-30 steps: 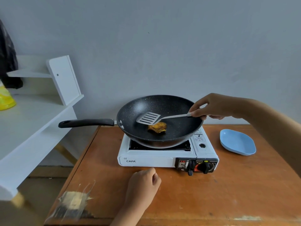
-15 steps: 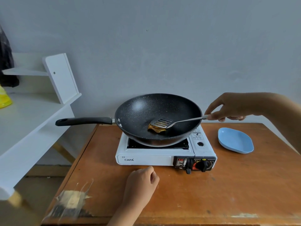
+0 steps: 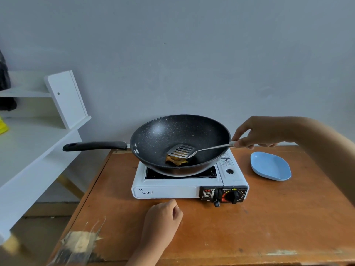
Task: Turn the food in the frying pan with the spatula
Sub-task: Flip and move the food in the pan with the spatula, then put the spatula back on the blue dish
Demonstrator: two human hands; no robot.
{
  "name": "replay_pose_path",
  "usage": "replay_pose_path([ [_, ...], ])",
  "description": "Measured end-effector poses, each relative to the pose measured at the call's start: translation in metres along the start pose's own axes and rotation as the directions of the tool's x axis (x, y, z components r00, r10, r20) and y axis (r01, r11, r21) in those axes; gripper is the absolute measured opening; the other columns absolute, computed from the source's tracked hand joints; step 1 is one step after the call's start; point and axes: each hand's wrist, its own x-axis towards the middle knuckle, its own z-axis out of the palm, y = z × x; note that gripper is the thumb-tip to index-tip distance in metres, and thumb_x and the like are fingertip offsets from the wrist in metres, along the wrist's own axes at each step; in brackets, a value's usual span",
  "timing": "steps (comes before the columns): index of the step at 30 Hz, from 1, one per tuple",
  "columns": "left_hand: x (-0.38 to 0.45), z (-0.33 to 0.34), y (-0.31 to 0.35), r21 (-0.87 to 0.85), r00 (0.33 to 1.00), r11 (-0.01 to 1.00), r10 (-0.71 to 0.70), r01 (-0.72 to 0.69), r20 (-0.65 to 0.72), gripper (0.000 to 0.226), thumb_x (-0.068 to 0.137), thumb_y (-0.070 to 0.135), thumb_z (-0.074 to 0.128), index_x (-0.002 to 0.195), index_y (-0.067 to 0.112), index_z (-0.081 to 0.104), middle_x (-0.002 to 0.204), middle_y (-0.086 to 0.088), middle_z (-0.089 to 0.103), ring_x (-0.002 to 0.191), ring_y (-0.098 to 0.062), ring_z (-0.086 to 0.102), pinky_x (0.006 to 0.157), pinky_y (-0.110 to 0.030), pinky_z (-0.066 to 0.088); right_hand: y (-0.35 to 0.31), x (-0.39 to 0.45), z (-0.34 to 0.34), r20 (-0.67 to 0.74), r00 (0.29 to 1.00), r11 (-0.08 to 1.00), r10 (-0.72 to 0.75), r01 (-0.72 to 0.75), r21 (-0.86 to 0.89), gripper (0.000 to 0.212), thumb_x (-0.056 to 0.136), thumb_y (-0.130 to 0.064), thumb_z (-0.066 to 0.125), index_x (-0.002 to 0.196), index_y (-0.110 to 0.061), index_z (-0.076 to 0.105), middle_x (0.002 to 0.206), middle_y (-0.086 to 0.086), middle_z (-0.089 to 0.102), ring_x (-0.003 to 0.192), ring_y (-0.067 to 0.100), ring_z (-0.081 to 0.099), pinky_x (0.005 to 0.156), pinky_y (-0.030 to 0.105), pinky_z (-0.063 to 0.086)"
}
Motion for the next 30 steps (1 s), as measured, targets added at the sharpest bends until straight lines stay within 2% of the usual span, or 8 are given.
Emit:
replay_pose_path([
  [4, -0.001, 0.002, -0.002, -0.004, 1.0, 1.0, -0.007, 0.007, 0.004, 0.025, 0.088, 0.032, 0.054, 0.064, 0.031, 0.045, 0.05, 0.015, 0.043, 0.041, -0.004, 0.043, 0.044, -0.007, 0.024, 0.002, -0.003, 0.003, -0.028, 0.999, 0.999, -0.021, 0.022, 0.03, 0.008, 0.087, -0.042, 0.07, 0.088, -0.038, 0.077, 0.053, -0.008, 0.065, 0.034, 0.005, 0.039, 0.034, 0.015, 0.036],
  [9, -0.001, 0.0, 0.001, -0.006, 0.999, 1.0, -0.02, 0.02, 0.026, 0.027, 0.088, 0.032, 0.053, 0.063, 0.032, 0.043, 0.047, 0.016, 0.041, 0.042, -0.004, 0.046, 0.041, -0.008, 0.027, 0.006, -0.008, 0.011, -0.178, 0.98, 0.996, -0.089, 0.086, -0.023, 0.013, 0.088, -0.048, 0.066, 0.092, -0.04, 0.075, 0.052, -0.021, 0.067, 0.046, -0.007, 0.058, 0.055, 0.019, 0.038],
  [12, 0.0, -0.001, 0.003, 0.013, 0.999, 1.0, -0.02, 0.019, 0.034, 0.031, 0.085, 0.03, 0.057, 0.06, 0.031, 0.04, 0.042, 0.015, 0.034, 0.038, -0.004, 0.042, 0.035, -0.013, 0.023, 0.012, -0.015, 0.016, -0.251, 0.963, 0.993, -0.096, 0.11, 0.041, 0.013, 0.088, -0.046, 0.066, 0.094, -0.038, 0.075, 0.048, -0.02, 0.064, 0.041, -0.005, 0.053, 0.048, 0.01, 0.034],
  [16, 0.001, 0.002, 0.0, 0.031, 0.999, 1.0, -0.008, 0.006, 0.053, 0.033, 0.085, 0.029, 0.059, 0.058, 0.029, 0.041, 0.041, 0.011, 0.039, 0.039, -0.008, 0.045, 0.033, -0.016, 0.024, 0.028, -0.029, 0.019, -0.404, 0.911, 0.976, -0.085, 0.157, 0.149, 0.016, 0.086, -0.051, 0.068, 0.092, -0.038, 0.076, 0.045, -0.014, 0.06, 0.036, -0.002, 0.045, 0.04, 0.003, 0.033],
  [21, 0.001, 0.003, -0.002, 0.038, 0.998, 0.999, 0.013, -0.015, 0.062, 0.035, 0.085, 0.028, 0.059, 0.055, 0.028, 0.042, 0.039, 0.009, 0.043, 0.038, -0.008, 0.047, 0.032, -0.017, 0.024, 0.064, -0.055, 0.02, -0.526, 0.849, 0.963, 0.05, 0.098, 0.25, 0.019, 0.082, -0.057, 0.064, 0.092, -0.043, 0.073, 0.047, -0.009, 0.059, 0.04, 0.004, 0.039, 0.049, 0.024, 0.035],
  [24, 0.001, 0.004, -0.005, 0.038, 0.998, 0.999, 0.002, -0.005, 0.064, 0.034, 0.084, 0.027, 0.06, 0.055, 0.027, 0.043, 0.039, 0.007, 0.044, 0.038, -0.007, 0.046, 0.033, -0.017, 0.022, 0.09, -0.073, 0.03, -0.558, 0.817, 0.938, 0.145, 0.066, 0.339, 0.016, 0.085, -0.054, 0.064, 0.089, -0.041, 0.073, 0.045, -0.011, 0.057, 0.036, 0.005, 0.033, 0.041, 0.018, 0.031],
  [27, 0.002, 0.01, -0.008, 0.028, 0.997, 1.0, -0.014, 0.012, 0.078, 0.029, 0.082, 0.027, 0.06, 0.058, 0.025, 0.044, 0.041, 0.004, 0.046, 0.04, -0.009, 0.047, 0.034, -0.026, 0.029, 0.121, -0.09, 0.05, -0.566, 0.782, 0.894, 0.26, 0.026, 0.446, 0.012, 0.092, -0.042, 0.063, 0.092, -0.035, 0.073, 0.048, -0.013, 0.062, 0.034, 0.002, 0.037, 0.034, 0.008, 0.027],
  [30, 0.005, 0.014, -0.01, 0.018, 0.996, 0.999, -0.043, 0.041, 0.083, 0.028, 0.082, 0.027, 0.06, 0.058, 0.028, 0.046, 0.041, 0.005, 0.048, 0.041, -0.008, 0.048, 0.035, -0.026, 0.033, 0.146, -0.097, 0.081, -0.568, 0.733, 0.858, 0.374, -0.04, 0.513, 0.013, 0.094, -0.039, 0.064, 0.101, -0.031, 0.071, 0.051, -0.012, 0.067, 0.034, 0.004, 0.032, 0.034, 0.014, 0.028],
])
